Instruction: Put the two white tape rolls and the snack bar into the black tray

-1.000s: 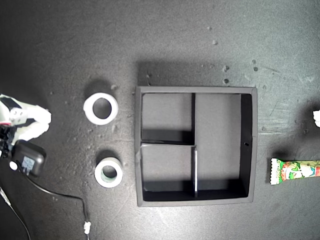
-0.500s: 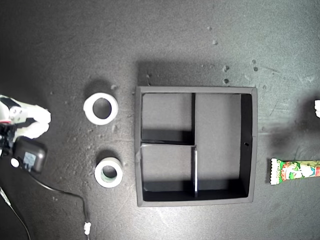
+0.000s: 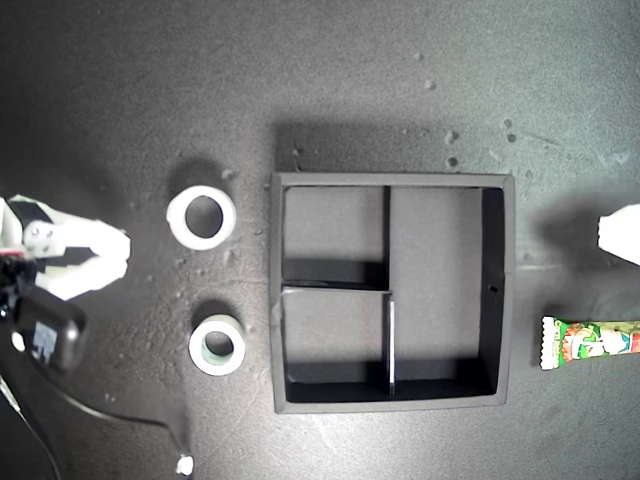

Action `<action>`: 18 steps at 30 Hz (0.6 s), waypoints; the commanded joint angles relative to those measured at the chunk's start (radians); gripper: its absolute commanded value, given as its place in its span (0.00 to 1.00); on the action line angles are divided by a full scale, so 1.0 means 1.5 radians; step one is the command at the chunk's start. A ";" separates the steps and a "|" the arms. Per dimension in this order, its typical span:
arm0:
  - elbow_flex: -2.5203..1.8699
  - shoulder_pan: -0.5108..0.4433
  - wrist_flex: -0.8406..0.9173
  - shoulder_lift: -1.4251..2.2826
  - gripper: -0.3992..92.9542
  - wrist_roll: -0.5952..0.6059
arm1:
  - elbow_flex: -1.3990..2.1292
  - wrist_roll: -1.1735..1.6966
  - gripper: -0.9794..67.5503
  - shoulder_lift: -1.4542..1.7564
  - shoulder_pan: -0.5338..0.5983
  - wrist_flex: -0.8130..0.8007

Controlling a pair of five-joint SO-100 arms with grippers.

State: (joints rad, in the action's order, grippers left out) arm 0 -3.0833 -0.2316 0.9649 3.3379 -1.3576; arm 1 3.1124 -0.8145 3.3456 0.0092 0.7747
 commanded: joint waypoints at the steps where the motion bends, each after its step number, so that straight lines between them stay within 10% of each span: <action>1: -0.026 -0.034 -0.140 0.030 0.05 0.195 | 0.008 0.016 0.02 0.003 -0.008 -0.028; 7: 0.089 -0.001 -0.144 0.030 0.25 0.310 | 0.008 -0.219 0.01 0.003 -0.056 -0.024; 18: 0.438 0.044 -0.078 -0.584 0.29 0.358 | 0.008 -0.241 0.01 0.003 -0.029 -0.097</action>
State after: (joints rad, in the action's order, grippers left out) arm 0 -2.5817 -0.1764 0.8406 2.7458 -0.8391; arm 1 3.1124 -1.1689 3.3456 -0.0614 0.6535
